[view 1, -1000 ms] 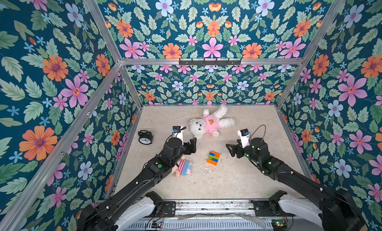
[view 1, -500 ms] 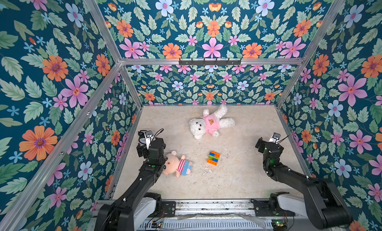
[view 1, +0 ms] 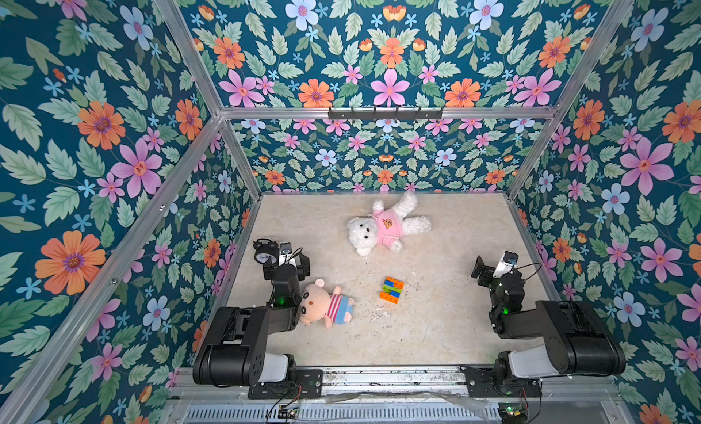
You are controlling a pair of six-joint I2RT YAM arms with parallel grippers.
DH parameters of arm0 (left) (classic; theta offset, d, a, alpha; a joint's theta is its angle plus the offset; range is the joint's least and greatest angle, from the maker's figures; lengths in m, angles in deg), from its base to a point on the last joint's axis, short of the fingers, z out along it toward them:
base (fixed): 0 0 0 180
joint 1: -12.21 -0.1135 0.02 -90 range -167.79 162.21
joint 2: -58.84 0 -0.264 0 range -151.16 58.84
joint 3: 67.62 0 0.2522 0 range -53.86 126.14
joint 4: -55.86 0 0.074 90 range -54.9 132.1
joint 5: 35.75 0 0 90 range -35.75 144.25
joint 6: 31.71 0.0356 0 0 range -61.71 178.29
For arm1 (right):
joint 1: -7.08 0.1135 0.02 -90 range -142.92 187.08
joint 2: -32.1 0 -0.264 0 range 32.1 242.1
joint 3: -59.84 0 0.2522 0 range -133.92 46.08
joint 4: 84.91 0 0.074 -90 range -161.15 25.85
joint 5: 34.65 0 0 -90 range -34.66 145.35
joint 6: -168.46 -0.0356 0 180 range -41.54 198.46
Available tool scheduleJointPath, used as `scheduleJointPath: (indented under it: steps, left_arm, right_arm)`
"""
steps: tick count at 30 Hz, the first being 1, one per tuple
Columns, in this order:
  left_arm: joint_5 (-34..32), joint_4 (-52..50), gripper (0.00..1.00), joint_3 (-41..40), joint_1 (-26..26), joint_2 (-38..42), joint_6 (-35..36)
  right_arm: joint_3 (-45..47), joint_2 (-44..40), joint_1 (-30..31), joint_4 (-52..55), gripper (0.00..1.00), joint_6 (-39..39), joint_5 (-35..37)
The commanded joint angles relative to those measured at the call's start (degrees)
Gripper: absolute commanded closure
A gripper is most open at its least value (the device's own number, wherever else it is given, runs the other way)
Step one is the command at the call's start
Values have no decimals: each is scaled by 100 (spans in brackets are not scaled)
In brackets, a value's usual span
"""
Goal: Assemble the number 5 with lego
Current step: Reset both arms
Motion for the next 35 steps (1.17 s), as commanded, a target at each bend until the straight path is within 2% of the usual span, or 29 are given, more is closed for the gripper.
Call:
scheduleJointPath:
  steps: [1,3,5,11,13,14,16,18,20,21,35]
  left_arm:
    - [1368,-389,1,293,-184,-106,201]
    - [1621,-236,1,268,-217,-120,7]
    - [1866,502,1,-38,-210,-131,-203]
    - [1437,2242,1,-239,-244,-1282,-290]
    - [1430,1095,1,87,-295,-1045,-400]
    - [1409,1299,1,137,-394,-1178,-529]
    - [1349,959,1,213,-492,-1101,-651]
    - [1315,1154,1,179,-491,-1157,-642]
    - [738,1182,1,118,-376,-1107,-708]
    - [689,1286,1,94,-368,-1133,-736]
    - [682,1262,1,86,-362,-1122,-747]
  right_arm:
    - [-105,-23,-4,-441,1,-96,-81]
    - [-74,31,3,-593,1,-105,-69]
    - [-80,-2,-4,-494,1,-109,-3]
    - [-68,31,-2,-573,1,-109,4]
    - [-65,34,-4,-600,1,-114,6]
    - [-81,25,3,-569,1,-117,-3]
    - [-80,25,3,-568,1,-118,-7]
    - [-64,34,1,-599,1,-123,12]
    - [-67,30,3,-590,1,-119,13]
    - [-72,26,0,-598,1,-120,14]
    - [-73,28,-1,-570,1,-123,-20]
